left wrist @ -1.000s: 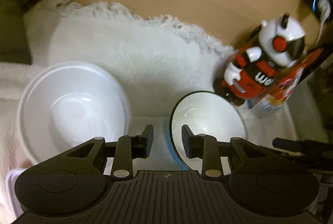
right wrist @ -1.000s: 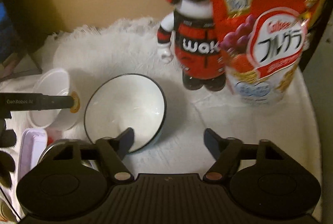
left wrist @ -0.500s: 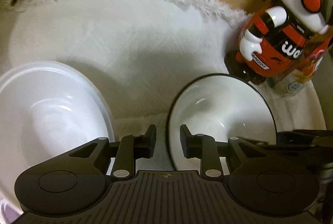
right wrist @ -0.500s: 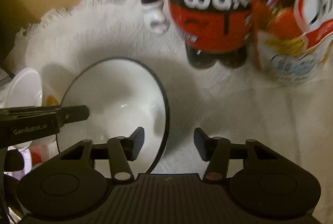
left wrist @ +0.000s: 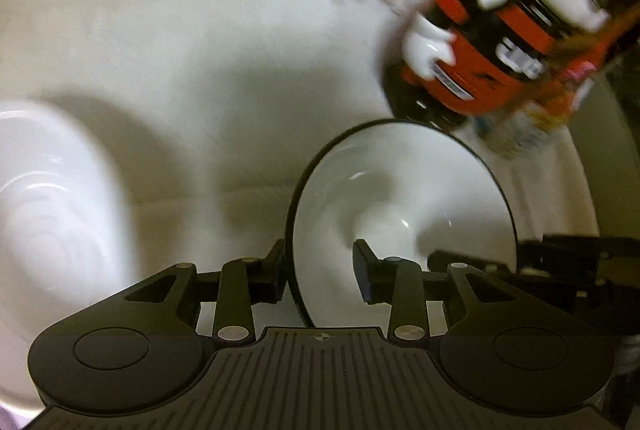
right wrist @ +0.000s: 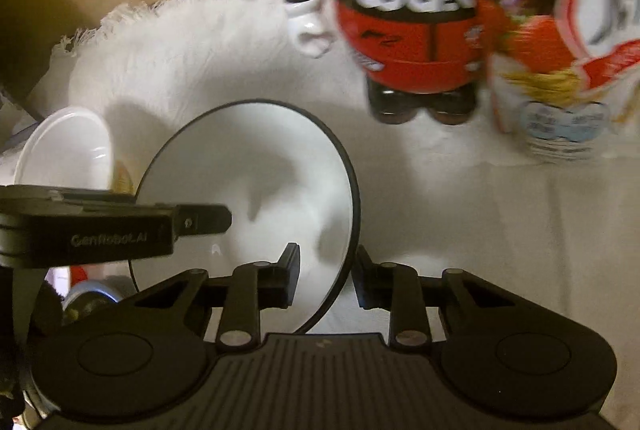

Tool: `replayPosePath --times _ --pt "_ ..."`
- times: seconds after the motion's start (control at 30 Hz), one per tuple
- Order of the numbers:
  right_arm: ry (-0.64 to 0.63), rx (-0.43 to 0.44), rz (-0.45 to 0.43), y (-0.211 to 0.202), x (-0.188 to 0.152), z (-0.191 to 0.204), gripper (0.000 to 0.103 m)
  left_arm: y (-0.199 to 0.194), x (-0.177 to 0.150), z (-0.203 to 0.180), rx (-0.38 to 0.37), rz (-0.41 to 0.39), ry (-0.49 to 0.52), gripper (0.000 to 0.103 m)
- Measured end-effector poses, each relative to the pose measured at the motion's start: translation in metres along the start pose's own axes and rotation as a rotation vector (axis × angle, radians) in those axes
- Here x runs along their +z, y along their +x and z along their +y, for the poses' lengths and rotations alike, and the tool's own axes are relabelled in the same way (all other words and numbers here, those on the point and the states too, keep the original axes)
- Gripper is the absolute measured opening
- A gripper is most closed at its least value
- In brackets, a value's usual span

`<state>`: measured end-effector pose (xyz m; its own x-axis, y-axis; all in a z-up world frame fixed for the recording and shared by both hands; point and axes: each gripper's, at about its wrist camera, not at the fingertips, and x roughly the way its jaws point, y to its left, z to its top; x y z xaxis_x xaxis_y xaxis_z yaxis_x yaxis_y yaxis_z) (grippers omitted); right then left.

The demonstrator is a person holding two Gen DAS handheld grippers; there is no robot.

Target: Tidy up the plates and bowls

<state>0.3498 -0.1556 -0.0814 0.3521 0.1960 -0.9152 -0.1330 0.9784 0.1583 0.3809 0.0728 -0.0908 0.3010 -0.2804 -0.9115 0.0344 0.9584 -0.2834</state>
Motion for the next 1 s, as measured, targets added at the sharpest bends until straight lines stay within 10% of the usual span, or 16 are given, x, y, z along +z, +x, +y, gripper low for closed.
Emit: replayPosePath --times 1.0 --pt "0.054 0.058 0.080 0.026 -0.001 -0.023 0.039 0.029 0.011 -0.019 0.017 0.020 0.004 0.032"
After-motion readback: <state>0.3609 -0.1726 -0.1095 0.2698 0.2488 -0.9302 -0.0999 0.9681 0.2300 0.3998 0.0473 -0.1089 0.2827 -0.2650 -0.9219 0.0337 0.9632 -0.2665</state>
